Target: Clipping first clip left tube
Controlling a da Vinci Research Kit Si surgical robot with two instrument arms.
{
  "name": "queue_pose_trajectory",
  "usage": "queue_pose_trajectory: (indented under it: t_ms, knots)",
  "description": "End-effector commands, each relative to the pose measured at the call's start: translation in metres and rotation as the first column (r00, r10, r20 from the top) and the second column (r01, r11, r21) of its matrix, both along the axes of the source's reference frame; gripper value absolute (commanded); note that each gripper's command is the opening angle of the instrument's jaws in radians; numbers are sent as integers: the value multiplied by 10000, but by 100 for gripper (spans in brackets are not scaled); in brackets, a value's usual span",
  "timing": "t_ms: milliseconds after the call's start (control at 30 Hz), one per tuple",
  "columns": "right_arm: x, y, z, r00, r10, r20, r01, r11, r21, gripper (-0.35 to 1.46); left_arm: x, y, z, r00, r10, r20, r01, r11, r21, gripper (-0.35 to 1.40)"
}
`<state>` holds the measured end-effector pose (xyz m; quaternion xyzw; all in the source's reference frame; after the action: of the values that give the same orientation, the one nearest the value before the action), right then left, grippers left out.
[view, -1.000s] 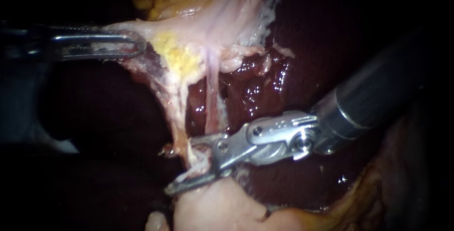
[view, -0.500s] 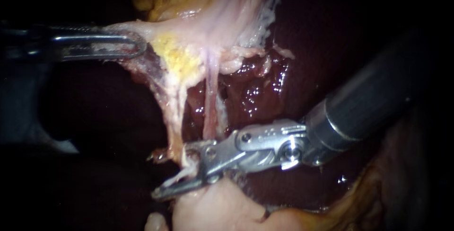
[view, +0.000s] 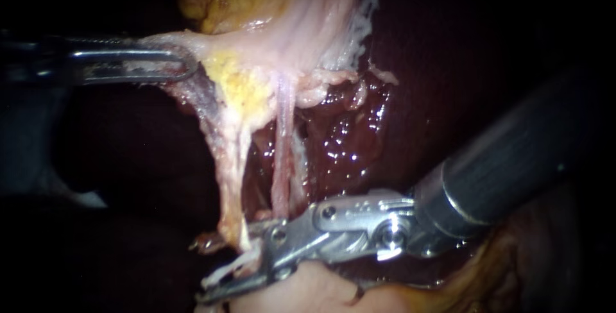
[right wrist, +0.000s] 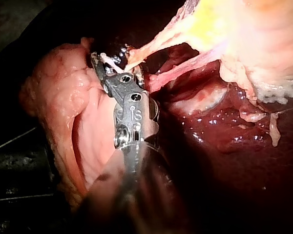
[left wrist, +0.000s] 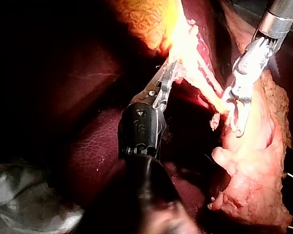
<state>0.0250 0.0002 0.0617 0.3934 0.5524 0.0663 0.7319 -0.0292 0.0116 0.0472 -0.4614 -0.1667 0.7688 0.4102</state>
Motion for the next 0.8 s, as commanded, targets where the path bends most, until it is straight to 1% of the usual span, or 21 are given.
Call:
queue_pose_trajectory:
  t_ms: [33,67,200,300,433,467,667,767,800]
  knots:
    - [0,1,-1,10000,43,85,-44,9999,94,38,0,0,0,10000,1,3,-1,10000,1,-35]
    - [0,2,-1,9996,152,236,-159,9995,279,36,0,0,0,10000,1,3,-1,10000,1,-35]
    - [-1,10,-6,9976,360,588,-406,9960,790,28,0,0,0,10000,1,3,-1,10000,1,-35]
    - [-1,16,-11,9961,506,724,-574,9939,947,22,0,0,0,10000,1,3,-1,10000,1,-35]
    - [-2,19,-13,9952,559,799,-642,9922,1065,13,0,0,0,10000,2,3,-2,10000,1,-35]
    - [-2,20,-13,9950,563,829,-654,9916,1117,9,0,0,0,10000,1,2,-1,10000,1,-35]
    - [-3,21,-12,9916,640,1123,-810,9847,1543,-10,0,0,0,10000,1,2,-1,10000,0,-35]
    - [-4,21,-11,9901,646,1245,-859,9810,1739,-25,0,0,0,10000,1,3,-1,10000,0,-35]
    - [-5,21,-11,9890,644,1334,-891,9780,1886,-34,0,0,0,10000,1,3,-1,10000,0,-35]
